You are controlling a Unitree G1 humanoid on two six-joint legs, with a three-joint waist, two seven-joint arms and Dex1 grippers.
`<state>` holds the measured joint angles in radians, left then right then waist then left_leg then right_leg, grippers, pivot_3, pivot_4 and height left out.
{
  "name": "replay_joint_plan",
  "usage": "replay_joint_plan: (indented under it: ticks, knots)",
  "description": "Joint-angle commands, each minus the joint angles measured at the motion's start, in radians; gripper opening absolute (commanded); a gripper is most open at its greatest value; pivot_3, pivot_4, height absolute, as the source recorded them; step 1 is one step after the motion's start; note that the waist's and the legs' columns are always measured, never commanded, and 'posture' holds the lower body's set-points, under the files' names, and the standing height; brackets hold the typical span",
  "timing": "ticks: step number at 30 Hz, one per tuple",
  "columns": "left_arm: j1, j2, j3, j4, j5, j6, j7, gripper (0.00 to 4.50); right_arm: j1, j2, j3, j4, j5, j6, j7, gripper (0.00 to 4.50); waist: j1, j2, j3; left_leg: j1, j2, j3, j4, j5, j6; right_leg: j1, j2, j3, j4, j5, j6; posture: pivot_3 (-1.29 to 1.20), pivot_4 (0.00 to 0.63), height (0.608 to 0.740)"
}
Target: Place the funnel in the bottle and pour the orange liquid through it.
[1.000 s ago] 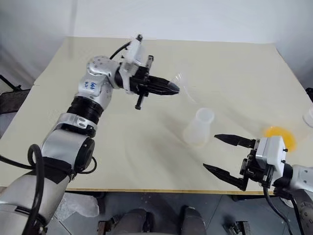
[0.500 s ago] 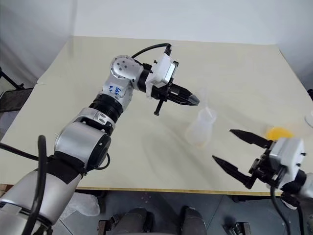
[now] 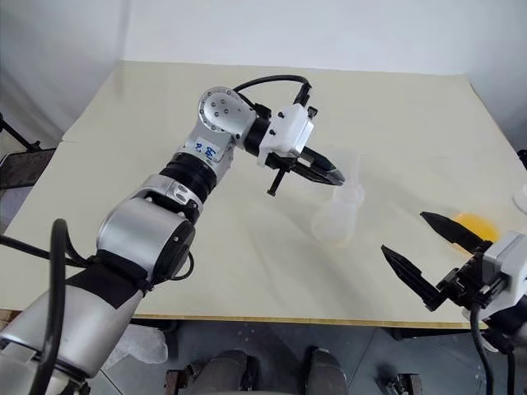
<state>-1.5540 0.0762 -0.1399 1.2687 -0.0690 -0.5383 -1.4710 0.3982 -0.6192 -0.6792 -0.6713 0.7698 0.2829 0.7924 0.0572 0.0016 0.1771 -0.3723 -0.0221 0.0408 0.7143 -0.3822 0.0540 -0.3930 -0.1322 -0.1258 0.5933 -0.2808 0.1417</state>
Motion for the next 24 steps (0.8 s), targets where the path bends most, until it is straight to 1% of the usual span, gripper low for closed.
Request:
replay_joint_plan:
  ticks: [1, 5, 9, 19, 24]
  knots:
    - [-0.042, 0.01, 0.034, -0.004, 0.01, -0.01, 0.039, 0.05, 0.024, 0.014, -0.043, -0.046, 0.012, -0.026, -0.019, 4.5, 0.0, 0.0, 0.0, 0.0, 0.0, 0.0, 0.0, 0.0, 0.0, 0.0, 0.0, 0.0, 0.0, 0.0, 0.0, 0.0, 0.15, 0.74]
    - [-0.056, 0.0, 0.091, -0.004, -0.025, 0.052, 0.056, 0.05, 0.05, 0.021, -0.055, -0.061, 0.014, -0.03, -0.029, 4.5, 0.0, 0.0, 0.0, 0.0, 0.0, 0.0, 0.0, 0.0, 0.0, 0.0, 0.0, 0.0, 0.0, 0.0, 0.0, 0.0, 0.15, 0.74]
    - [-0.033, 0.012, 0.072, -0.002, 0.029, 0.023, 0.053, 0.05, 0.061, 0.018, -0.068, -0.066, 0.016, -0.031, -0.034, 4.5, 0.0, 0.0, 0.0, 0.0, 0.0, 0.0, 0.0, 0.0, 0.0, 0.0, 0.0, 0.0, 0.0, 0.0, 0.0, 0.0, 0.15, 0.74]
    - [-0.014, -0.001, 0.054, 0.004, 0.098, -0.023, 0.072, 0.05, 0.105, 0.032, -0.072, -0.1, 0.016, -0.042, -0.047, 4.5, 0.0, 0.0, 0.0, 0.0, 0.0, 0.0, 0.0, 0.0, 0.0, 0.0, 0.0, 0.0, 0.0, 0.0, 0.0, 0.0, 0.15, 0.74]
    - [-0.011, -0.001, 0.056, 0.004, 0.101, -0.032, 0.046, 0.05, 0.128, 0.045, -0.077, -0.12, 0.016, -0.047, -0.057, 4.5, 0.0, 0.0, 0.0, 0.0, -0.001, 0.001, 0.0, 0.0, 0.0, 0.0, 0.0, 0.0, 0.0, 0.0, 0.0, 0.0, 0.15, 0.74]
